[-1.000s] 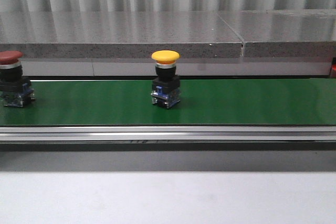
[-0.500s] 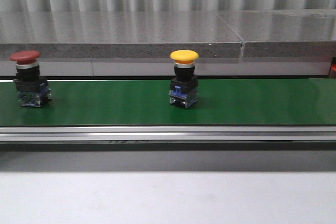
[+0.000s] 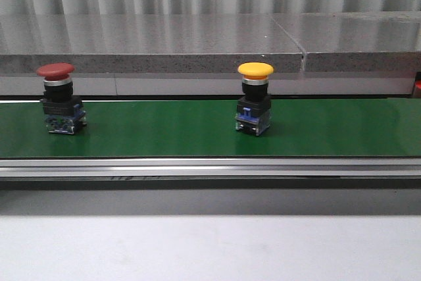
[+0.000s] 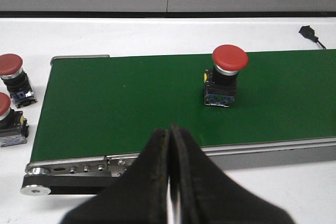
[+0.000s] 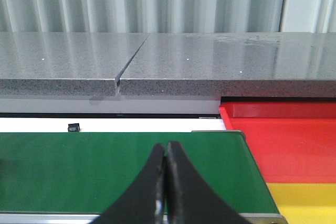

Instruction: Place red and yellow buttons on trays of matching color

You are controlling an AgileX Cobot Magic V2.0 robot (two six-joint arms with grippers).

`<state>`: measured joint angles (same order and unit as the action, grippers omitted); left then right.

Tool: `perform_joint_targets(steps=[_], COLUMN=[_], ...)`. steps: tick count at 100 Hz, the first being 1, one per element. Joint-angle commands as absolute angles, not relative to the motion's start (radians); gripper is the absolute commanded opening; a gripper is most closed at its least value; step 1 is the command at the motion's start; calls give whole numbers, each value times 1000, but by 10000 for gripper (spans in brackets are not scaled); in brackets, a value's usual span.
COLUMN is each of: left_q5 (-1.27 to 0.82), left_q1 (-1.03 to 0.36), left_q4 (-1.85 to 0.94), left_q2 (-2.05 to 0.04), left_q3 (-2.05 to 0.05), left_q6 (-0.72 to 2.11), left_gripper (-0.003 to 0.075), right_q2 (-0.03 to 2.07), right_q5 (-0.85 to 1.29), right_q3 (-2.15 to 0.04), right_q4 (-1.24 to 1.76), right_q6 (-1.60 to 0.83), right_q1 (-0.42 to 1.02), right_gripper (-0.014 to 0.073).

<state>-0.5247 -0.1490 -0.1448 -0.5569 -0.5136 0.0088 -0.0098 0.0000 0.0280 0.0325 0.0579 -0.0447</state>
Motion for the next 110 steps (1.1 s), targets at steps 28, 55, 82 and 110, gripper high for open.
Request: perform_joint_targets(steps=[28, 55, 82, 110], left_q5=[-458, -458, -457, -457], left_q1=[-149, -149, -149, -149], left_q4=[-160, -160, -160, -160], left_q2=[-556, -556, -556, -556], left_q3=[-541, -541, -541, -541], left_q6=[5, 5, 5, 5], left_gripper=[-20, -20, -20, -20], right_q2=[33, 300, 647, 929], right_q5=[232, 400, 467, 573], right_q3=[-200, -494, -675, -869], right_q4=[9, 7, 26, 50], right_q6=[46, 46, 46, 15], right_q1=[-46, -46, -38, 35], right_gripper=[-67, -67, -67, -67])
